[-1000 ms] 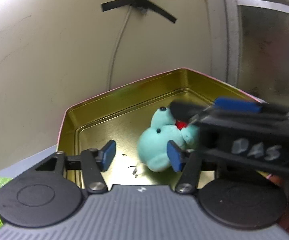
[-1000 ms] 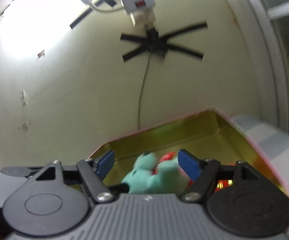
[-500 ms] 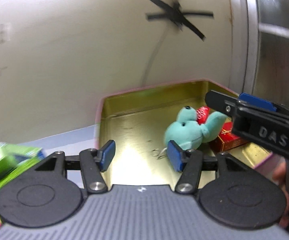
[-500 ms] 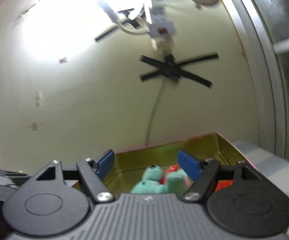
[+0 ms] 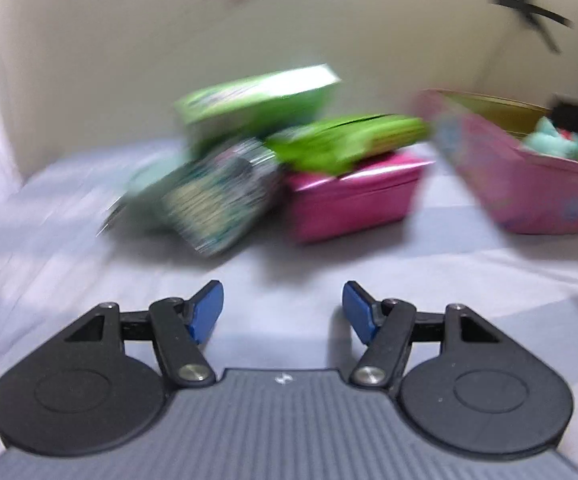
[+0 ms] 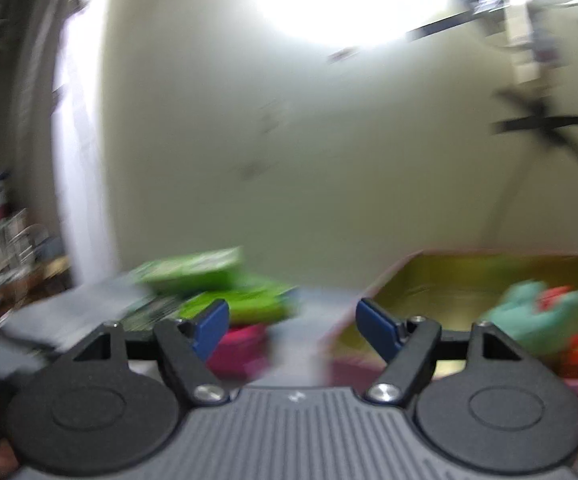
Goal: Organize objects
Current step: 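Move the left gripper to the green-and-white tissue pack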
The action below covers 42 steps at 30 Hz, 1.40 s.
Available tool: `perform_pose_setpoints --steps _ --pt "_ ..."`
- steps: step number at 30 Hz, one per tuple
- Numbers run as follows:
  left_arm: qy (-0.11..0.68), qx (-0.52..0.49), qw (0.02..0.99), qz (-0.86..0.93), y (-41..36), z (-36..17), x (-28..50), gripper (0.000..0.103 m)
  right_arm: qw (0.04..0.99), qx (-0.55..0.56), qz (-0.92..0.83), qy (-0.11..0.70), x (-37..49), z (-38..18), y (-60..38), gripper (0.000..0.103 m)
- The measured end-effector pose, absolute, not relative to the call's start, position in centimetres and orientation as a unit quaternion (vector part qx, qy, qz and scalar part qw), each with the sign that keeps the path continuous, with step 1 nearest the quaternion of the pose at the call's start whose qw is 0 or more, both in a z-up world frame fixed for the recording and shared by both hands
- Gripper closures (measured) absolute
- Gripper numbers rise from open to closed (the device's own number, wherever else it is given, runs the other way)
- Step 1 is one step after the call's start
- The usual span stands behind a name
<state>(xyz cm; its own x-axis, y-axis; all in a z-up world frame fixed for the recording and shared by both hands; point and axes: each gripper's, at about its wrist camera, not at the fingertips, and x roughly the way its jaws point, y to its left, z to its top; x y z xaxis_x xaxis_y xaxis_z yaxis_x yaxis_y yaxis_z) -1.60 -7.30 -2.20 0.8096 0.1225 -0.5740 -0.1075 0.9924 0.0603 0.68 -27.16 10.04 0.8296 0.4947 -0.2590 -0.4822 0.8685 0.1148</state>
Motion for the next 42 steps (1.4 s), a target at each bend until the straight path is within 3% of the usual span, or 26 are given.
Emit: perform_pose_setpoints --steps 4,12,16,21,23,25,26,33,42 --pt "0.294 -0.099 0.949 0.058 -2.0 -1.5 -1.0 0.034 0.933 -0.024 0.316 0.172 1.2 9.3 -20.3 0.033" --pt "0.270 -0.225 0.933 0.073 4.0 -1.6 1.9 0.038 0.918 -0.074 0.333 0.202 5.5 9.4 -9.2 0.045" --pt "0.257 -0.275 0.923 0.076 5.5 -2.5 2.3 0.039 0.914 -0.064 0.314 0.251 9.1 9.4 -7.1 0.057" --pt "0.232 -0.307 0.920 0.077 6.0 -2.9 2.1 0.041 0.862 -0.007 0.373 0.343 13.4 8.5 -7.7 0.050" --pt "0.231 -0.319 0.917 0.064 6.2 -3.0 1.9 0.046 0.856 -0.006 0.376 0.355 13.5 8.7 -7.6 0.053" --pt "0.245 -0.341 0.907 0.028 6.4 -3.2 1.9 0.068 0.854 -0.014 0.376 0.360 12.3 8.7 -7.4 0.064" --pt "0.252 -0.354 0.901 0.012 6.5 -3.5 1.8 0.069 0.853 -0.013 0.373 0.364 11.7 8.7 -7.4 0.064" --pt "0.276 -0.250 0.928 0.000 2.4 -2.3 -4.6 0.069 0.848 0.021 0.375 0.374 4.6 7.5 -9.6 0.064" --pt "0.317 -0.208 0.922 -0.081 -1.5 -2.3 -12.8 0.056 0.845 0.036 0.391 0.362 -7.1 5.1 -16.1 0.058"
